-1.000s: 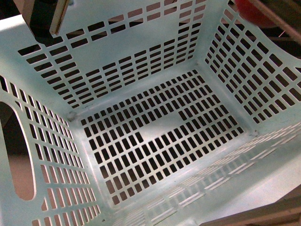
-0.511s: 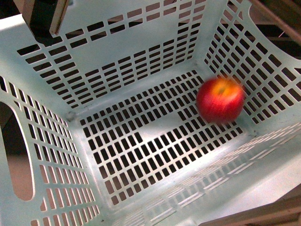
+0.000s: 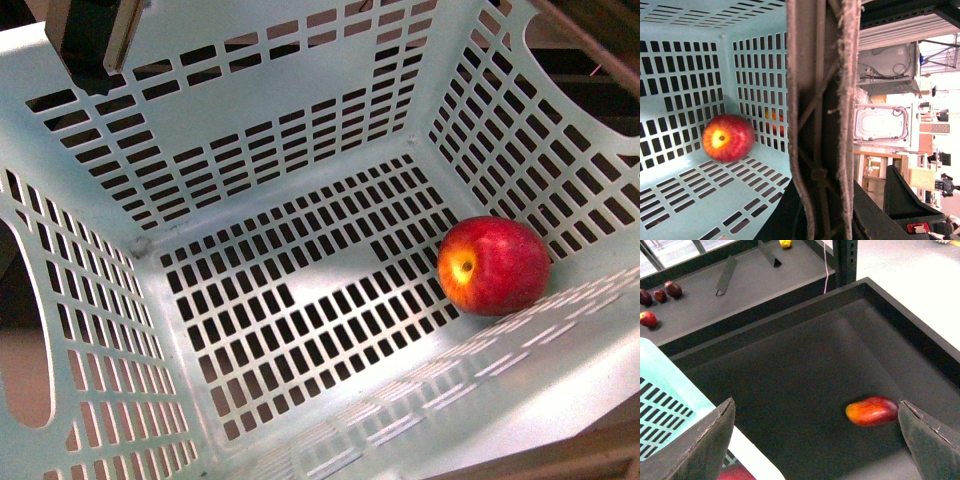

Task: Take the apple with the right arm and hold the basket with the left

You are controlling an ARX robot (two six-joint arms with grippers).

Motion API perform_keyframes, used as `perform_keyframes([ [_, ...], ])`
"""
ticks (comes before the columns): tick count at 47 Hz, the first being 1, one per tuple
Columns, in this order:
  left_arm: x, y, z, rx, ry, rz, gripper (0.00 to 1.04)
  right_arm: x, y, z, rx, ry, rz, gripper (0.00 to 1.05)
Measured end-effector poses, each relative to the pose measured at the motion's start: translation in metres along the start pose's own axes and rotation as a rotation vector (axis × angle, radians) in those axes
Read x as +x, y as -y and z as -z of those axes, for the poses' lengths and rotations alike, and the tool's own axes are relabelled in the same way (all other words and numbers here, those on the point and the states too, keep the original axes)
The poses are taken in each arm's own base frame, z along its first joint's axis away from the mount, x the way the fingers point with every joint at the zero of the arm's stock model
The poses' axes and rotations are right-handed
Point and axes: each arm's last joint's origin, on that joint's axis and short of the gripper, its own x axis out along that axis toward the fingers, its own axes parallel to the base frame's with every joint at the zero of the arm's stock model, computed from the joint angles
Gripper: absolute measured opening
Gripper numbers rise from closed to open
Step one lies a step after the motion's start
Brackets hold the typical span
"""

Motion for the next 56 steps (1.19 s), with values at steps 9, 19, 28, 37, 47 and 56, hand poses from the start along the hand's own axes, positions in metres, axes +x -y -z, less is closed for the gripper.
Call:
perform_keyframes([
  [9,0.0,0.0,0.0,0.002,0.008,-0.004,0.08,0.001,0.004,0.005,-0.071,0.11,-0.23,0.83],
  [19,0.0,0.0,0.0,0.002,0.006,-0.003,0.08,-0.007,0.02,0.024,-0.231,0.242,-0.346,0.48],
  [28,0.0,0.0,0.0,0.002,0.007,-0.003,0.08,-0.009,0.038,0.037,-0.259,0.246,-0.337,0.15],
  [37,0.0,0.0,0.0,0.002,0.005,-0.002,0.08,-0.014,0.043,0.047,-0.271,0.246,-0.337,0.02],
  [47,0.0,0.0,0.0,0.002,0.006,-0.003,0.08,-0.019,0.048,0.055,-0.27,0.25,-0.338,0.02],
  [56,0.0,0.0,0.0,0.002,0.006,-0.003,0.08,-0.022,0.051,0.061,-0.271,0.247,-0.337,0.02],
])
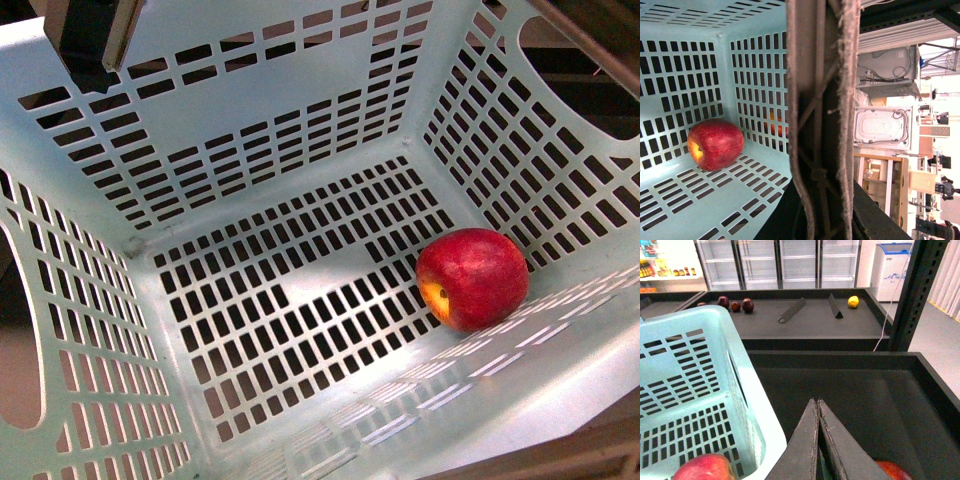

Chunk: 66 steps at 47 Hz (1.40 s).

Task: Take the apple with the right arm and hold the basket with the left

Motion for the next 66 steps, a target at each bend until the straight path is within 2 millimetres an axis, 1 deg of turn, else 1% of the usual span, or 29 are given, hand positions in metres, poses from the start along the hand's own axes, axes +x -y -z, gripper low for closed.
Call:
perform_keyframes([
  [8,0.0,0.0,0.0,0.0,0.0,0.0,0.08,-0.005,0.0,0.001,0.0,0.031,0.0,0.02],
  [24,0.0,0.0,0.0,0.0,0.0,0.0,0.08,-0.011,0.0,0.002,0.0,0.029,0.0,0.02],
  [28,0.0,0.0,0.0,0.0,0.0,0.0,0.08,-0.017,0.0,0.006,0.0,-0.005,-0.003,0.02],
  [31,0.0,0.0,0.0,0.0,0.002,-0.001,0.08,-0.021,0.0,0.005,0.0,0.019,-0.001,0.02],
  [43,0.0,0.0,0.0,0.0,0.001,0.0,0.08,-0.022,0.0,0.005,-0.001,0.023,0.0,0.03],
  [45,0.0,0.0,0.0,0.0,0.001,0.0,0.08,-0.022,0.0,0.005,-0.001,0.023,0.0,0.09],
  [48,0.0,0.0,0.0,0.0,0.001,0.0,0.08,-0.022,0.0,0.005,-0.001,0.023,0.0,0.25],
  [66,0.0,0.0,0.0,0.0,0.001,0.0,0.08,-0.022,0.0,0.005,-0.001,0.023,0.0,0.87],
])
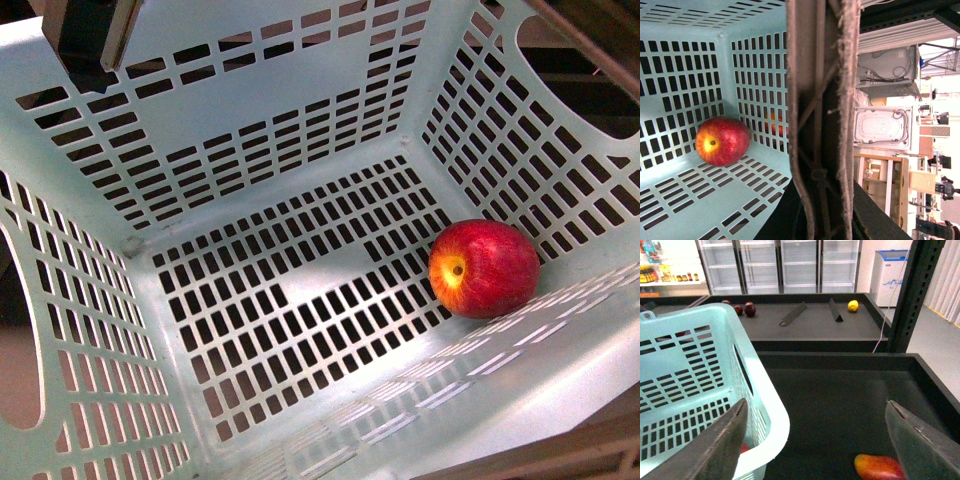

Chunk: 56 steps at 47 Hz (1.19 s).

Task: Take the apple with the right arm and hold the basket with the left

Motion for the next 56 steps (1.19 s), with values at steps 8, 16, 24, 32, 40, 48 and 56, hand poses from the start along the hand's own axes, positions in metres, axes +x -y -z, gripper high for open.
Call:
perform_keyframes([
  [8,0.0,-0.001,-0.001,0.003,0.065,-0.049,0.08,0.0,0.0,0.0,0.0,0.0,0.0,0.96],
  [16,0.003,-0.004,-0.013,-0.005,0.209,-0.119,0.08,0.0,0.0,0.0,0.0,0.0,0.0,0.96],
  [24,0.0,-0.015,-0.034,-0.098,0.262,-0.119,0.08,0.0,0.0,0.0,0.0,0.001,0.0,0.96],
  [32,-0.009,-0.048,-0.06,-0.266,0.351,-0.131,0.08,0.0,0.0,0.0,0.0,0.001,0.0,0.96],
  [40,-0.027,-0.101,-0.088,-0.445,0.511,-0.196,0.08,0.0,0.0,0.0,0.0,0.001,0.0,0.96],
  [48,-0.039,-0.137,-0.106,-0.524,0.657,-0.265,0.08,0.0,0.0,0.0,0.0,0.001,0.0,0.96],
  [56,-0.034,-0.159,-0.111,-0.599,0.677,-0.286,0.08,0.0,0.0,0.0,0.0,0.001,0.0,0.96],
])
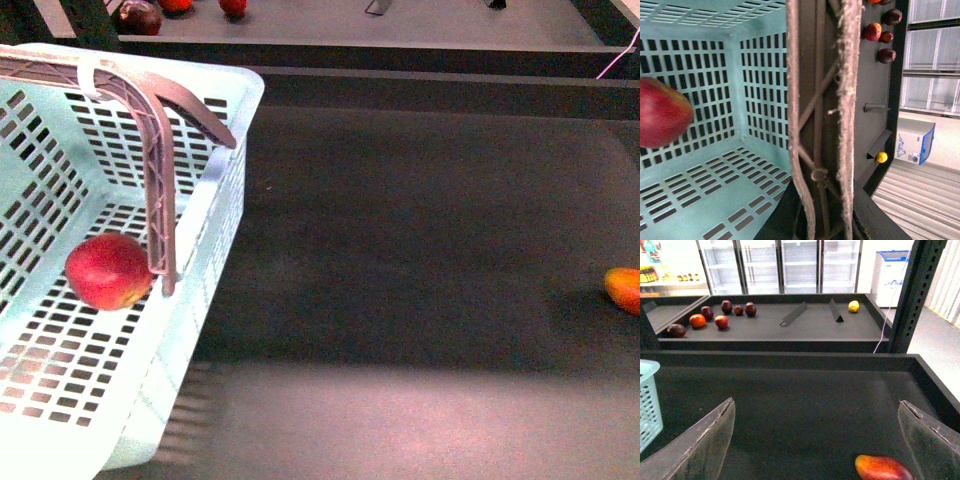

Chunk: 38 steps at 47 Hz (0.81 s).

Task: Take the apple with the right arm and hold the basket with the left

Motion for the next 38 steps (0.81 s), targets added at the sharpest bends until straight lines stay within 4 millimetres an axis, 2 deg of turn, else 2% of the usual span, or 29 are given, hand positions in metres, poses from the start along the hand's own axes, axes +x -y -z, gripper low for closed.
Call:
perform_keyframes([
  [8,0.007,-0.01,0.0,-0.047,-0.003,-0.014,0.08,0.0,0.0,0.0,0.0,0.0,0.0,0.96],
  [16,0.012,-0.034,-0.001,-0.051,0.004,-0.093,0.08,0.0,0.0,0.0,0.0,0.0,0.0,0.96],
  [19,0.011,-0.041,-0.002,-0.046,0.004,-0.115,0.08,0.0,0.0,0.0,0.0,0.0,0.0,0.96],
  [29,0.003,-0.05,-0.004,-0.072,0.022,-0.147,0.08,0.0,0.0,0.0,0.0,0.0,0.0,0.96],
  [32,-0.002,-0.049,-0.005,-0.085,0.037,-0.169,0.24,0.0,0.0,0.0,0.0,0.0,0.0,0.96],
  [38,-0.01,-0.046,-0.004,-0.092,0.04,-0.222,0.49,0.0,0.0,0.0,0.0,0.0,0.0,0.96],
])
